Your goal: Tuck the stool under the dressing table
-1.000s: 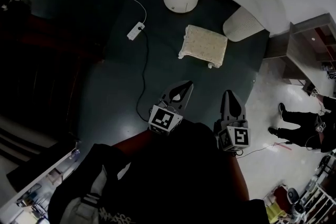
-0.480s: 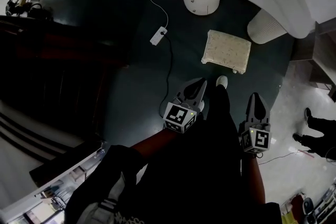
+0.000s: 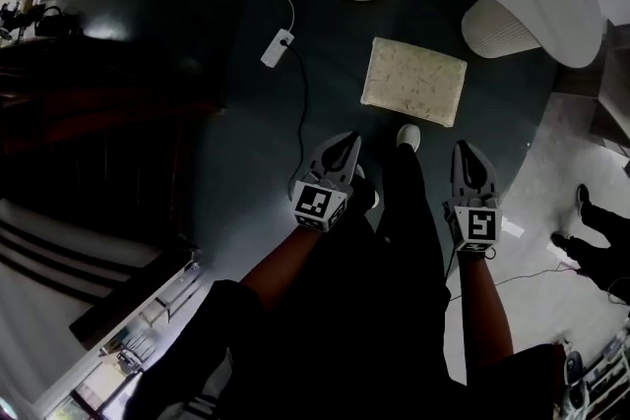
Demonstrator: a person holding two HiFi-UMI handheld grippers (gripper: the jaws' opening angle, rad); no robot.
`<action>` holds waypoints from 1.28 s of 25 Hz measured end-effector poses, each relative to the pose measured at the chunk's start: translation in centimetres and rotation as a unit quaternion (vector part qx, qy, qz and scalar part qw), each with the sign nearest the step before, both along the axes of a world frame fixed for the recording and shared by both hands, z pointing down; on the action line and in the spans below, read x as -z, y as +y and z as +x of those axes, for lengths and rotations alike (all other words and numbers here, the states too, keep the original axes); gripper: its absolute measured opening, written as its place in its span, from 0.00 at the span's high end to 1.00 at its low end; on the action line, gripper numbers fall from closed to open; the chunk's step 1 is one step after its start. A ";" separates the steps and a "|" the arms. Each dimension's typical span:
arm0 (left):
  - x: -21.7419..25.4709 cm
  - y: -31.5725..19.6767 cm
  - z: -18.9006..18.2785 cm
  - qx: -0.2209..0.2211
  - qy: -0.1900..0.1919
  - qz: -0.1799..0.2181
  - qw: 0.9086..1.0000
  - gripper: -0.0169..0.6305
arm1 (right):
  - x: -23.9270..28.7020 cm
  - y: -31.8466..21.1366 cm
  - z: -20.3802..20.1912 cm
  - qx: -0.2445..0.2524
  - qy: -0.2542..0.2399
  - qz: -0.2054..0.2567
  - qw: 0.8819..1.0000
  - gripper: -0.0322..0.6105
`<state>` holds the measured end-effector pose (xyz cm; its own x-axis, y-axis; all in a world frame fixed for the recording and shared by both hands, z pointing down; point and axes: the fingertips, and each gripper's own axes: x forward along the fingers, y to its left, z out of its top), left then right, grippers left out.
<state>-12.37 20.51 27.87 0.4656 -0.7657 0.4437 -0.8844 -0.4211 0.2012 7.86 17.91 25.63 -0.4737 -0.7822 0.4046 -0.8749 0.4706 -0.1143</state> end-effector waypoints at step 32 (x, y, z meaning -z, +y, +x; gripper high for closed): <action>-42.7 -3.6 -1.2 -0.052 -0.074 -0.173 0.981 0.70 | -45.6 -0.4 8.6 -0.007 0.075 -0.241 0.968 0.60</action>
